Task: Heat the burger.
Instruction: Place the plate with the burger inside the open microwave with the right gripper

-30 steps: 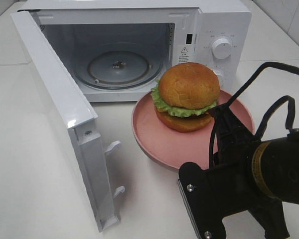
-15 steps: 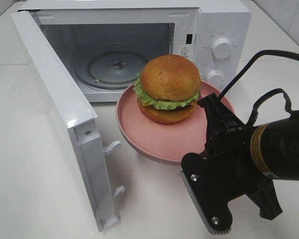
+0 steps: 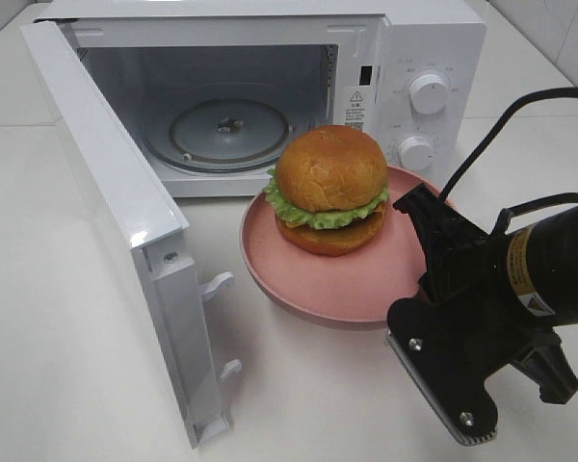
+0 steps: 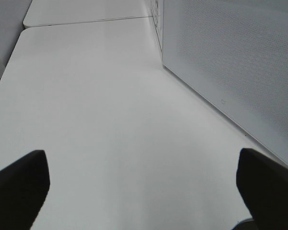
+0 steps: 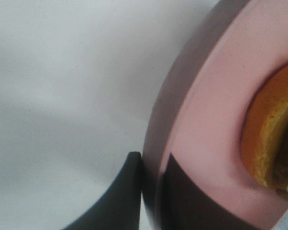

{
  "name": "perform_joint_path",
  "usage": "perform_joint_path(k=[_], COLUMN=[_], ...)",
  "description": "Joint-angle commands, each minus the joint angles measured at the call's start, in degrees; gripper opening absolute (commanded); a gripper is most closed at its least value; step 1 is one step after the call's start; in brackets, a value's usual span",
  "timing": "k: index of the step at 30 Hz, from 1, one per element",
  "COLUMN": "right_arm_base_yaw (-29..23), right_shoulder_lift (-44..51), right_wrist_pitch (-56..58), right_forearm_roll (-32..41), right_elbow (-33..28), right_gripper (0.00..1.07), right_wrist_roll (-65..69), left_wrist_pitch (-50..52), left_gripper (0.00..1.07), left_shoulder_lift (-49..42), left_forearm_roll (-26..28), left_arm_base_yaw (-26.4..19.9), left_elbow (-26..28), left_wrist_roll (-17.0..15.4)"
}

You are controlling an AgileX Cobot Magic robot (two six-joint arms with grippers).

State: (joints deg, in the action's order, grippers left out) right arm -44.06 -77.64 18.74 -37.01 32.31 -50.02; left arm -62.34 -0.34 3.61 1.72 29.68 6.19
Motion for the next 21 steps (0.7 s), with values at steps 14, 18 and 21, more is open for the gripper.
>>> perform_joint_path(k=[14,18,21], right_arm_base_yaw=[3.27,3.27,4.13], right_shoulder_lift=[0.29,0.29,0.29], right_wrist_pitch=[-5.79,-6.07,-6.07], right_forearm_roll=[22.23,25.50,25.84], right_elbow=[4.24,5.16,5.67], right_gripper=[0.00,0.00,0.00], right_wrist_roll=[-27.79,-30.48,-30.77], left_wrist_pitch=[0.92,0.92,0.92], left_gripper=[0.98,0.98,0.98], left_shoulder_lift=[-0.74,-0.74,-0.74], left_forearm_roll=[-0.06,-0.06,-0.06], left_arm_base_yaw=[0.11,0.11,0.11], left_elbow=[0.00,0.00,0.00], left_wrist_roll=[-0.23,-0.23,-0.23])
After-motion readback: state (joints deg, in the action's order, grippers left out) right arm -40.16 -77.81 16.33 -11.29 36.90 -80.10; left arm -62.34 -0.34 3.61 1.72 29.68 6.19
